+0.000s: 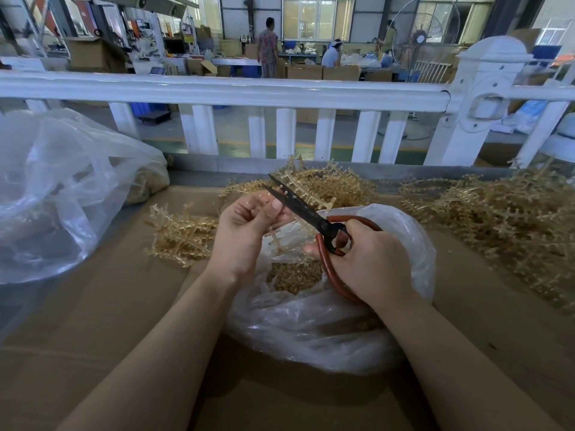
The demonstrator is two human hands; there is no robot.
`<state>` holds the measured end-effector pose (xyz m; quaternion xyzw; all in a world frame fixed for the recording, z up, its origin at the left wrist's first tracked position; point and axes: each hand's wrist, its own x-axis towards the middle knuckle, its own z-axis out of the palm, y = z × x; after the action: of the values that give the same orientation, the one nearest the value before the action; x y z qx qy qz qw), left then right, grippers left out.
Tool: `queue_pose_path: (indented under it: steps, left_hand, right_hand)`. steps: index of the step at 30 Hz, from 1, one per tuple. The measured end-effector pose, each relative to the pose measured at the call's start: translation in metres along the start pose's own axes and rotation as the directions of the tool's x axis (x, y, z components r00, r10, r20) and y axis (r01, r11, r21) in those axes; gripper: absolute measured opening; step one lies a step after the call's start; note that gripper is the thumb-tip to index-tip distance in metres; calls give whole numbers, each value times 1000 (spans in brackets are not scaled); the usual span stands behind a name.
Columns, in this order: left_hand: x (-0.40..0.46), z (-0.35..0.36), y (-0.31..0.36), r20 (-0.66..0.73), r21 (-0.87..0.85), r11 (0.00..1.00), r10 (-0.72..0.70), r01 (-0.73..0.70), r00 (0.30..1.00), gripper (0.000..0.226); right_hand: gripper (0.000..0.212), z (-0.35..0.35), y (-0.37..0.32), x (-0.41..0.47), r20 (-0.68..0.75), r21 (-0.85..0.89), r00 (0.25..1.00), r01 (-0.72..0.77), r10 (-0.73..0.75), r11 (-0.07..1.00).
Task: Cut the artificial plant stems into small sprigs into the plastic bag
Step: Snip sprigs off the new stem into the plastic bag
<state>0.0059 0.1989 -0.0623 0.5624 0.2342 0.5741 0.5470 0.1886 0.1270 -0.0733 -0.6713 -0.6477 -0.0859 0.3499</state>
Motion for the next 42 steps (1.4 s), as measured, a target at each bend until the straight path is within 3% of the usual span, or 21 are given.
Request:
queue_pose_path:
  steps: [6,13,20,27,29,38,42]
  left_hand:
    - [1,0,-1,-17,-11,999,-46,46,999,29]
    - [0,0,-1,22,87,996,14,-16,1000,8]
    - [2,-3,0,-135,1,1000,18,-18,991,14]
    - [-2,3,1,31,3,1000,-10,10,999,18]
    - [-2,3,1,49,-28,998,-53,55,997,8]
    - [-3,5,1,139,-80,986,-132,144,982,8]
    - [-3,7,0,156,-156,969,-166,190,974,7]
  right_hand:
    - [49,1,0,0,-21,10,1000,0,0,1000]
    - [62,2,1,2,-63,-77,998,-2,-2,997]
    - [60,2,-4,2,-143,-47,990,-8,1,999]
    - [65,6,0,2,-86,-44,996,2,-6,999]
    - [65,7,0,2,-95,-51,995,7,-12,999]
    - [82,7,-3,2,-90,1,996,10,-10,1000]
    - [79,6,-4,2,-79,40,997,12,-9,999]
